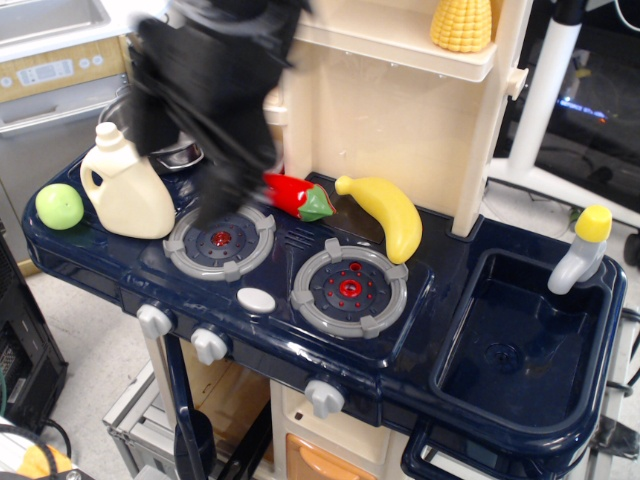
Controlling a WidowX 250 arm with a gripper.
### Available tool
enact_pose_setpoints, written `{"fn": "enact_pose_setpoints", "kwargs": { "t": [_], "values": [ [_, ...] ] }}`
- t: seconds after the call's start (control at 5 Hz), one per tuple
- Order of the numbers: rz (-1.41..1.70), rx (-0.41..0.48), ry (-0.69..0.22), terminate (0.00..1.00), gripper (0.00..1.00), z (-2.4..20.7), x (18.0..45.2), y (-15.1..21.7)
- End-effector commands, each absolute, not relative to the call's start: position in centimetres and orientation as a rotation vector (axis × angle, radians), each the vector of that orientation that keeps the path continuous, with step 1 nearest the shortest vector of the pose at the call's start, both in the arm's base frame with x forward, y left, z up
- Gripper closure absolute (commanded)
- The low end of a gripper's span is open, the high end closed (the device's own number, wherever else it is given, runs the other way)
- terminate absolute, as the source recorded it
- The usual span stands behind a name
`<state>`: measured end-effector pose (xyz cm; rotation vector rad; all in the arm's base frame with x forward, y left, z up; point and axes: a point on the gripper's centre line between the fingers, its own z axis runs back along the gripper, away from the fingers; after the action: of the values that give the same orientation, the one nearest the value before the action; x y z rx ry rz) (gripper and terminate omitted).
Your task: Put detergent in sink
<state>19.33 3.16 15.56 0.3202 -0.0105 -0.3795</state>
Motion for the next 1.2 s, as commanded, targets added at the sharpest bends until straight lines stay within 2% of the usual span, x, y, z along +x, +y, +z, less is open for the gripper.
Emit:
{"fn": "enact_pose_setpoints", "kwargs": {
  "t": [0.0, 0.2, 0.4, 0.6, 0.8, 1.0],
  "values": [
    [-0.737, 0.353, -0.084, 0.00, 0.00, 16.8, 23.5, 11.6],
    [-0.778, 0.336, -0.116, 0.00, 0.00, 16.1, 25.4, 13.1],
    [-0.777, 0.259, -0.136, 0.00, 0.00, 14.5, 26.4, 14.3],
    [-0.754, 0.172, -0.155, 0.00, 0.00, 13.0, 26.5, 14.6],
    [-0.749, 0.126, -0.163, 0.00, 0.00, 12.3, 26.5, 15.1],
    [-0.752, 0.131, -0.210, 0.00, 0.00, 11.3, 26.2, 15.0]
  ]
}}
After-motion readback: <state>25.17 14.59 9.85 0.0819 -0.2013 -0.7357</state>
